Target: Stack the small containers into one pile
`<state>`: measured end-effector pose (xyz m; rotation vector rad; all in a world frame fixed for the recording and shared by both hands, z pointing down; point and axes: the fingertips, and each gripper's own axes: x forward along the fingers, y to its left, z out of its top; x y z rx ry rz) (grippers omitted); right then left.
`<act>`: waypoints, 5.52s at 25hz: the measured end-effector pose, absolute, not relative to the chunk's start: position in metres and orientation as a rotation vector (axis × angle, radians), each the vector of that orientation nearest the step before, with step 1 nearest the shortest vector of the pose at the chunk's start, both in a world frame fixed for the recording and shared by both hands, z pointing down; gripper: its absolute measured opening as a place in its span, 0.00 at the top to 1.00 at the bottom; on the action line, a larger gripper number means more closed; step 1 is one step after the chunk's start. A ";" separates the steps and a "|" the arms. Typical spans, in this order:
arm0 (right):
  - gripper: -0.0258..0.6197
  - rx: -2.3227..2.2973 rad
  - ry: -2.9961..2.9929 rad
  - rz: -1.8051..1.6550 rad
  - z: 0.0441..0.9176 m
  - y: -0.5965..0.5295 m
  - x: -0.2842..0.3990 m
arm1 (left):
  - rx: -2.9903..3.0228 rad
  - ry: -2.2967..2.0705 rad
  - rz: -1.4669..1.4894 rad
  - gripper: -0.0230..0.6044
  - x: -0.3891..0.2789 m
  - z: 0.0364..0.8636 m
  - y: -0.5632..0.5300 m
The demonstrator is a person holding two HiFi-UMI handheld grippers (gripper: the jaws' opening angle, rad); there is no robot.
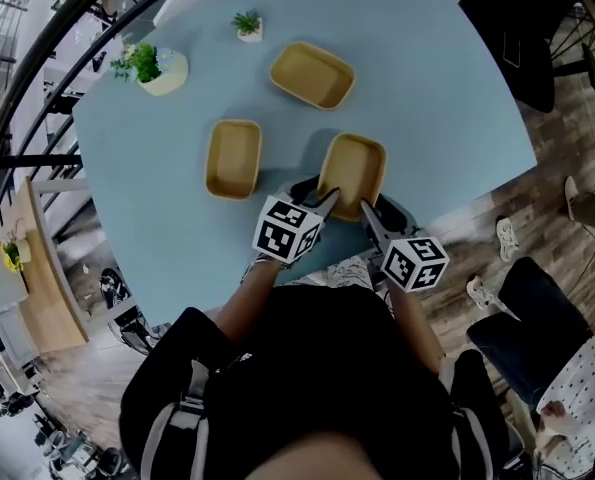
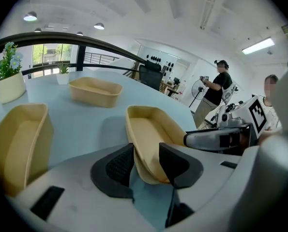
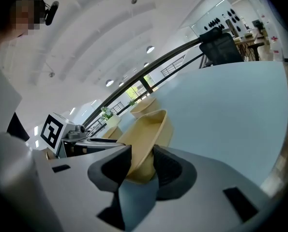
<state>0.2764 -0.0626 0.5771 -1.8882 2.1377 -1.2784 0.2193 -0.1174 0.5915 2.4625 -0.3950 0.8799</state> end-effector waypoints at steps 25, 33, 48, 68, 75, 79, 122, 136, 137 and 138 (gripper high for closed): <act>0.73 -1.450 2.534 -1.088 0.507 -0.143 0.162 | 2.442 -0.905 0.685 0.71 0.093 0.521 -0.186; 0.74 -1.411 2.602 -1.084 0.505 -0.174 0.099 | 2.398 -0.967 0.663 0.71 0.034 0.522 -0.223; 0.74 -1.499 2.605 -1.155 0.531 -0.195 0.079 | 2.398 -0.927 0.792 0.71 0.017 0.558 -0.248; 0.72 -1.627 2.453 -1.173 0.538 -0.199 0.134 | 2.388 -1.062 0.764 0.71 0.003 0.543 -0.262; 0.72 -1.900 2.206 -1.063 0.526 -0.223 0.242 | 2.456 -1.038 0.579 0.71 0.031 0.494 -0.283; 0.72 -2.034 2.075 -1.045 0.530 -0.240 0.290 | 2.504 -1.015 0.539 0.71 0.060 0.480 -0.294; 0.92 -2.040 1.851 -1.226 0.533 -0.170 0.336 | 2.523 -0.654 0.647 0.71 0.143 0.511 -0.208; 0.92 -1.697 2.422 -1.205 0.498 -0.223 0.231 | 2.415 -0.806 0.512 0.71 0.078 0.501 -0.195; 0.92 -1.685 2.464 -1.193 0.497 -0.227 0.224 | 2.402 -0.816 0.501 0.71 0.072 0.501 -0.194; 0.92 -1.676 2.511 -1.175 0.495 -0.231 0.216 | 2.389 -0.827 0.491 0.71 0.065 0.501 -0.192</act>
